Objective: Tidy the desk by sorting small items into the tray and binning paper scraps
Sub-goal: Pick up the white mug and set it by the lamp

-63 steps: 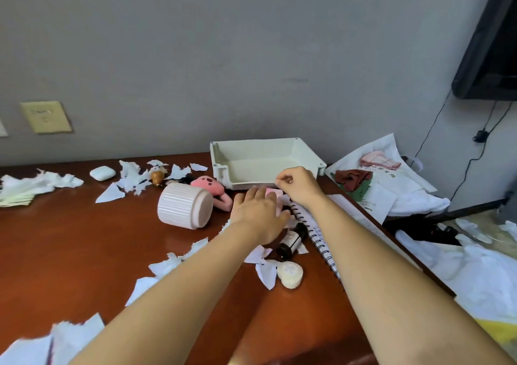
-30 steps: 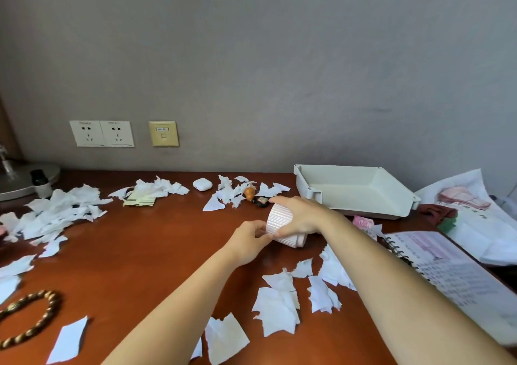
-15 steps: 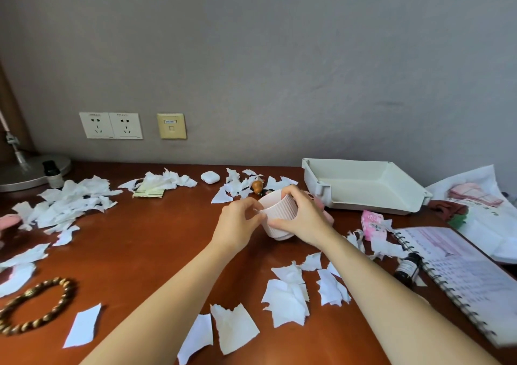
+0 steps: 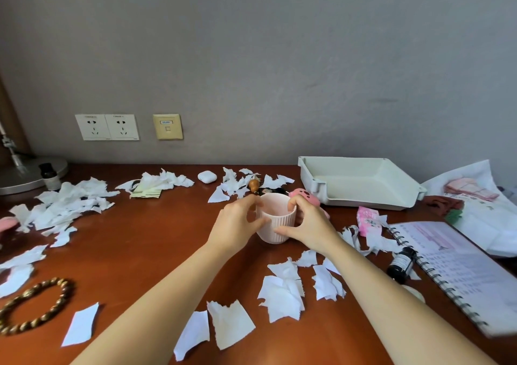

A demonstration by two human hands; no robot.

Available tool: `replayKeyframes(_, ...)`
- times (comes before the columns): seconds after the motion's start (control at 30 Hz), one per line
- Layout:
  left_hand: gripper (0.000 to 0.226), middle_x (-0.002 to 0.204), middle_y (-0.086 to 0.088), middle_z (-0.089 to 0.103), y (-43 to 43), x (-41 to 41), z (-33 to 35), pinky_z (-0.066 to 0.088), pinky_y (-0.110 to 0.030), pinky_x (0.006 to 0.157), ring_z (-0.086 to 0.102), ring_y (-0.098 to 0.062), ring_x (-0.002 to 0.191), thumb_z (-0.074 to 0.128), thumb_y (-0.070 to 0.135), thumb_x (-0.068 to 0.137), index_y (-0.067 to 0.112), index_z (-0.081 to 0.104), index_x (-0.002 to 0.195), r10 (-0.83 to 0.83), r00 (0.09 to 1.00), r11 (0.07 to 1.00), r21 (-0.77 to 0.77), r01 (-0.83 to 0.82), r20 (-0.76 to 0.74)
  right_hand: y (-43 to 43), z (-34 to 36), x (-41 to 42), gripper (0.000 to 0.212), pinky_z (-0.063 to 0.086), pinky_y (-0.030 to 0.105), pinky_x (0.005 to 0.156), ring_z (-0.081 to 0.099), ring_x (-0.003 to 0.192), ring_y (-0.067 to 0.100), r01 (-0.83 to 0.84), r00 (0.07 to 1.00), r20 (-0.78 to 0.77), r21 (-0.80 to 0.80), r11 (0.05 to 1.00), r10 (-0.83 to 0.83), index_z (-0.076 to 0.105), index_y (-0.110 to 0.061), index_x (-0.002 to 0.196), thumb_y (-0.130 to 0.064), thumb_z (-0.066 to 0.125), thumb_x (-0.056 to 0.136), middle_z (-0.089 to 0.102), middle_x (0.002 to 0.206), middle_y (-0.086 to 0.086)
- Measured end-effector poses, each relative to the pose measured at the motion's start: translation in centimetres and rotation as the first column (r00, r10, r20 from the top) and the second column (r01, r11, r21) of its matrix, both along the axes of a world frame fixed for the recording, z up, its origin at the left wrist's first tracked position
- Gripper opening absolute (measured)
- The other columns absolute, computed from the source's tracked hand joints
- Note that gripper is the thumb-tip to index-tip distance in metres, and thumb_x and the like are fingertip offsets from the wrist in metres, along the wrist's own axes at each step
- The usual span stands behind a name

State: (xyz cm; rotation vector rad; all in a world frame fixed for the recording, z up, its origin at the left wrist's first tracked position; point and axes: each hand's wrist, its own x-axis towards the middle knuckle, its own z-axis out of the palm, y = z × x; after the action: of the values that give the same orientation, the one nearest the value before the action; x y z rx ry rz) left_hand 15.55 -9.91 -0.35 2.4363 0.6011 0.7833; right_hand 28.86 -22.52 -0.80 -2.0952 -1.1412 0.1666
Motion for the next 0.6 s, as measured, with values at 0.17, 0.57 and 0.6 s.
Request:
replayKeyframes(0.17,0.081,0.155,0.003,0.027,2.6,0.2,1.4,0.031,-0.032,0.111,0.031,-0.018,0.141,0.066,0.039,0.084,0.022,0.022,0.149,-0.176,0.968,0.961,-0.244,0.13,-0.18,0.5,0.5,0.4,0.091,0.036,0.041,0.11,0.043,0.132,0.018,-0.034,0.999,0.019,-0.061,0.998,0.035,0.023,-0.036,0.146,-0.043,0.076,0.072,0.042,0.147,-0.007)
replayKeyframes(0.57,0.075,0.137,0.007,0.036,5.9,2.8,2.3,0.033,-0.024,0.102,0.037,-0.016,0.131,0.067,0.037,0.084,0.026,0.025,0.145,-0.423,0.849,0.844,-0.478,0.242,-0.317,2.3,2.4,1.1,0.072,0.044,0.023,0.076,0.051,0.101,0.008,-0.133,0.991,-0.014,-0.162,0.978,0.132,0.044,-0.031,0.132,-0.041,0.079,0.069,0.049,0.094,-0.024)
replayKeyframes(0.6,0.073,0.133,0.008,0.037,6.2,2.7,2.4,0.033,-0.022,0.098,0.038,-0.013,0.126,0.068,0.037,0.084,0.025,0.027,0.143,-0.426,0.853,0.836,-0.492,0.242,-0.303,2.4,2.6,1.4,0.072,0.043,0.023,0.079,0.049,0.102,0.007,-0.163,0.987,-0.031,-0.18,0.97,0.16,0.044,-0.032,0.133,-0.038,0.079,0.071,0.046,0.092,-0.026)
